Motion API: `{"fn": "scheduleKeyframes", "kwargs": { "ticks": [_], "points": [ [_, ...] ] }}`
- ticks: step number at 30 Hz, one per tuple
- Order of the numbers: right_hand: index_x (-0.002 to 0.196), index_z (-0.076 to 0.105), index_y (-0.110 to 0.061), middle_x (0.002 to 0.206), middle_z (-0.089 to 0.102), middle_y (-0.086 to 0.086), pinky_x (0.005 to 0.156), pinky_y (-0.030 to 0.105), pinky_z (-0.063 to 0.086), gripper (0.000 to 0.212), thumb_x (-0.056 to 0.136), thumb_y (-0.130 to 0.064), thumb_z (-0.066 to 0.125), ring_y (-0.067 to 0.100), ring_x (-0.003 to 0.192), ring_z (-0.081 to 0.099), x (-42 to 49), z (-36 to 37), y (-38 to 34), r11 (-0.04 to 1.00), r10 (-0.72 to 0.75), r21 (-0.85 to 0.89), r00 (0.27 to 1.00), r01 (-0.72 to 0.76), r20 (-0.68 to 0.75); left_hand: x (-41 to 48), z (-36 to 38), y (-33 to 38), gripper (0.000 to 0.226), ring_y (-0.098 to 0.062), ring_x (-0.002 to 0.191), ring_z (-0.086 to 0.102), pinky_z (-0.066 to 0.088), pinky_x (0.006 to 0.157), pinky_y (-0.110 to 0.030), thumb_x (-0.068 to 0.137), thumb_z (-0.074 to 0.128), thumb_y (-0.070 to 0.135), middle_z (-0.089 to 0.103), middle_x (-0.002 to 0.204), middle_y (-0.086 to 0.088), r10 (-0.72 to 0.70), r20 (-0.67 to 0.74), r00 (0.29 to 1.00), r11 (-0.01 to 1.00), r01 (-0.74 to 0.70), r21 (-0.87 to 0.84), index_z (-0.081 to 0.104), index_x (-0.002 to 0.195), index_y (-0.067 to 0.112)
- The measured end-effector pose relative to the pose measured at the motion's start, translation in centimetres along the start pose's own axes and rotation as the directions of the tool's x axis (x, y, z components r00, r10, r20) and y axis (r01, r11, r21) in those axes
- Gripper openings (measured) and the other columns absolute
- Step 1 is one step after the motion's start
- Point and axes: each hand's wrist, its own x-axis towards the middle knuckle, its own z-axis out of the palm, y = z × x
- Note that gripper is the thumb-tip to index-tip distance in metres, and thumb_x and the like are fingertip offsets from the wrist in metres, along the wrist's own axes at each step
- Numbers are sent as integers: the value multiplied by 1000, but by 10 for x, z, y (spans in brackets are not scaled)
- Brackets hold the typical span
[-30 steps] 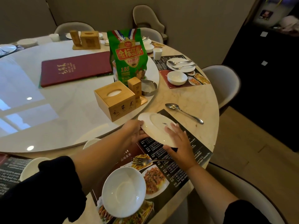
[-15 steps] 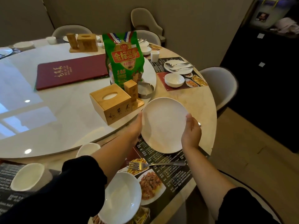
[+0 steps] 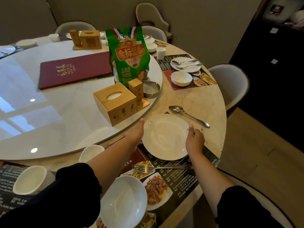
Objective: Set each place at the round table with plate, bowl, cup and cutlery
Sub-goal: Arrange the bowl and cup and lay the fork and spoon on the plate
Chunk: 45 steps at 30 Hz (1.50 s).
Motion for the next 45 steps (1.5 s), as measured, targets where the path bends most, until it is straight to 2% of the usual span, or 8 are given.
{"fn": "scheduleKeyframes", "kwargs": {
  "ticks": [4,7,10,14,19,25,30,45],
  "points": [
    [123,59,-7,125,53,19,100,41,35,61,98,-49,23,36,121,42,-3,-14,-7,979,28,-205,996,-10,87,-4,-3,0,65,-30,129,42,32,110,-46,94,27,60,45,141,-13,22,1,1000,1000,-22,17,39,139,13],
    [139,43,-12,143,35,18,107,45,28,56,98,-48,30,37,133,27,-23,-35,-21,973,16,-229,990,17,142,-18,-3,2,66,-33,128,42,35,104,-44,93,34,57,41,143,-16,77,-7,997,969,-73,236,38,140,11],
    [139,42,-13,147,32,14,107,43,29,51,98,-43,37,32,136,24,-53,-57,-30,964,-117,-216,978,154,172,-48,3,0,63,-33,130,41,40,105,-46,92,46,49,31,148,-15,260,-40,965,884,-221,412,35,143,12],
    [138,43,-14,148,32,9,109,38,29,46,97,-37,42,25,137,25,-87,-78,-24,908,-264,-236,910,347,320,-100,19,-17,62,-26,138,30,33,112,-44,92,52,42,24,153,-7,462,90,882,706,-427,565,32,144,14],
    [141,38,-20,155,17,3,114,43,23,49,97,-39,42,22,143,11,-118,-97,-5,843,-357,-194,792,501,495,-154,39,-45,64,-25,143,21,24,116,-45,91,51,45,19,156,-3,536,67,841,552,-409,727,29,146,21],
    [146,31,-20,159,5,7,119,42,13,55,96,-40,44,24,146,1,-138,-129,25,731,-420,-152,614,665,669,-222,67,-96,62,-22,147,7,13,119,-48,93,49,43,11,159,-1,495,-121,860,614,-248,750,27,147,22],
    [147,29,-22,159,7,6,117,40,11,56,96,-41,45,24,146,0,-149,-156,44,686,-406,-132,528,715,746,-269,86,-132,69,-22,147,-4,4,118,-44,94,46,47,-2,160,1,361,-203,910,646,-87,759,10,150,29],
    [143,36,-20,154,23,6,114,36,20,52,96,-38,47,21,144,16,-140,-167,66,785,-338,-95,552,612,762,-288,78,-143,68,-22,148,2,15,117,-44,91,50,49,4,160,1,347,-321,881,694,-11,720,19,149,29]
  ]
}}
